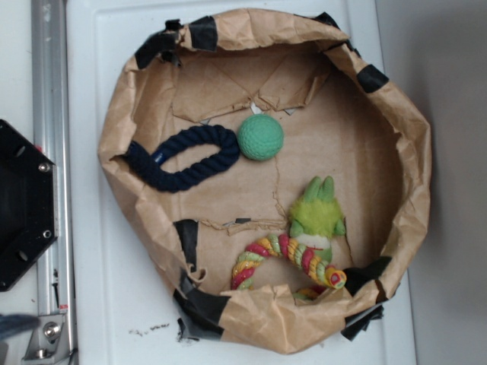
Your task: Grab the green ball.
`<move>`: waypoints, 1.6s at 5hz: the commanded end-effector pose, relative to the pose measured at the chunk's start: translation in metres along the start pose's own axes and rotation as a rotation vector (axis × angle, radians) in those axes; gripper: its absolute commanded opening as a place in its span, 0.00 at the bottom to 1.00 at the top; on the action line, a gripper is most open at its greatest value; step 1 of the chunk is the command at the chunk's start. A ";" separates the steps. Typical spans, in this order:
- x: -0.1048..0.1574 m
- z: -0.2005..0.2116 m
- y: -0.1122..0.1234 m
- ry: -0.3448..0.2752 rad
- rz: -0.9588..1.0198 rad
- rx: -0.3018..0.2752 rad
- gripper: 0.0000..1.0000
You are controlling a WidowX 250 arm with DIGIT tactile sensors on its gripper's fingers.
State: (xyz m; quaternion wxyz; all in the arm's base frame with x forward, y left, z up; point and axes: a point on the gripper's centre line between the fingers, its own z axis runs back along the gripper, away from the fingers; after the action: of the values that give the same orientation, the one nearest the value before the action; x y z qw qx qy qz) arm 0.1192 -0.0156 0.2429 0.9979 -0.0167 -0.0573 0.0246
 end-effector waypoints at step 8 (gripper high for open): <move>0.132 -0.233 0.043 0.074 -0.280 0.044 0.00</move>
State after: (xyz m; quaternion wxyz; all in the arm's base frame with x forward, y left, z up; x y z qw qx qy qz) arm 0.2741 0.0283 0.0233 0.9930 0.0119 -0.0164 -0.1166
